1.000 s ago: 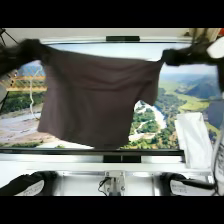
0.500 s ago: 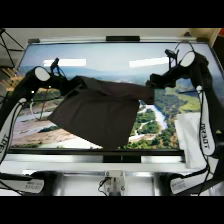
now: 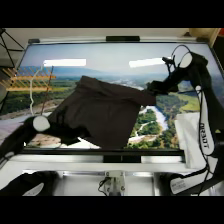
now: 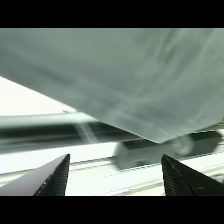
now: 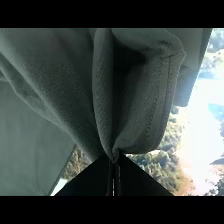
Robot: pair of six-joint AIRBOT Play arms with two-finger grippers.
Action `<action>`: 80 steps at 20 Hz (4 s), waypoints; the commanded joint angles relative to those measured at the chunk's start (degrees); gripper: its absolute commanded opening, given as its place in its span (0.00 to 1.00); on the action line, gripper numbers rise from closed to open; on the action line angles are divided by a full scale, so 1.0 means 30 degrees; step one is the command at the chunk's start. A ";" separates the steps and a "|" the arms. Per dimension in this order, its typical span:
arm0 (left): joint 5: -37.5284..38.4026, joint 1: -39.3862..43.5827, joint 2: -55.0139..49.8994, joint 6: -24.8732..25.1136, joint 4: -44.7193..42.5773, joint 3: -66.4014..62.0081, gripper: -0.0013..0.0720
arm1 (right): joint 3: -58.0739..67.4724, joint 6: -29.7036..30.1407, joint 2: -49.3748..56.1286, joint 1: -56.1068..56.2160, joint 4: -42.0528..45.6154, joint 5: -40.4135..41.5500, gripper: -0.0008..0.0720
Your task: Fold the shirts.
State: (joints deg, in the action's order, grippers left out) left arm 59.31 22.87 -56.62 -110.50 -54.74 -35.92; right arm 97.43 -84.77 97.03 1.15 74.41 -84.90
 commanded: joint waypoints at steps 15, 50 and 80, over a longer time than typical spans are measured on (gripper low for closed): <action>-1.3610 0.5865 -0.4728 0.3483 0.8801 0.1173 0.08 | 0.0000 0.0211 -0.0444 0.0029 -0.0758 -0.0357 0.08; -0.4517 -0.4962 -0.0794 -0.0918 -0.8561 -0.7308 0.07 | 0.0022 -0.2069 -0.4962 -0.3344 0.1115 0.5566 0.08; -0.3104 -0.8531 -0.4014 0.8116 0.2280 0.1749 0.85 | -0.5741 0.2718 -0.1370 -0.2929 -0.3636 -0.0597 0.73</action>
State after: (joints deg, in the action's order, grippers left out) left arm 59.70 -4.99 -68.47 -87.46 -51.70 -33.34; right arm 81.38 -76.86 93.03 -9.58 63.68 -89.41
